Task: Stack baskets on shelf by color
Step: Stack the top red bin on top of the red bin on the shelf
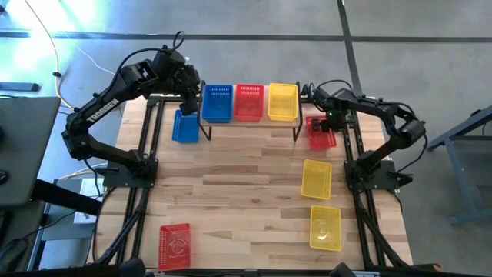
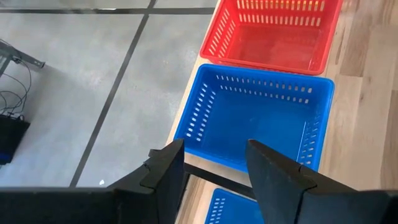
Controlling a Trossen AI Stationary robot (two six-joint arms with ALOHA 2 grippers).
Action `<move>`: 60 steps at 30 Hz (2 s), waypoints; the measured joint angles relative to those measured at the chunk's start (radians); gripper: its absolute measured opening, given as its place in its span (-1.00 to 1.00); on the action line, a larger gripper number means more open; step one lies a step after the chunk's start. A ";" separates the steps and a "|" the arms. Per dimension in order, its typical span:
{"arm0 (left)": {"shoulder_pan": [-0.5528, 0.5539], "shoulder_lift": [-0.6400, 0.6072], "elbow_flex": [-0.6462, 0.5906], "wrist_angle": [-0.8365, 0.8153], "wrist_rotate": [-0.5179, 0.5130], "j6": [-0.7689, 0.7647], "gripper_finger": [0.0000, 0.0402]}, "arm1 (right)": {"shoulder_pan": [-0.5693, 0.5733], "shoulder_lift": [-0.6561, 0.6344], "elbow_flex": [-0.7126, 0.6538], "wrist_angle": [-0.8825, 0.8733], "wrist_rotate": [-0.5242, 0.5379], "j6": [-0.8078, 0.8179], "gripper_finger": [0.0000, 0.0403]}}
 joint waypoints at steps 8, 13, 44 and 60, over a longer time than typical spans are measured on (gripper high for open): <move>0.000 0.000 0.000 0.000 0.000 0.000 -0.20 | 0.002 -0.001 -0.011 0.000 -0.018 -0.001 -0.96; 0.000 0.000 0.000 0.000 0.000 -0.017 -0.20 | 0.007 -0.038 0.056 -0.052 0.070 0.003 -0.98; -0.003 0.001 0.000 0.000 0.004 -0.068 -0.20 | 0.212 -0.345 0.727 0.139 0.395 -0.017 -1.00; -0.003 0.001 0.000 -0.002 -0.005 -0.071 -0.20 | 0.404 0.016 1.045 0.173 0.178 0.112 -1.00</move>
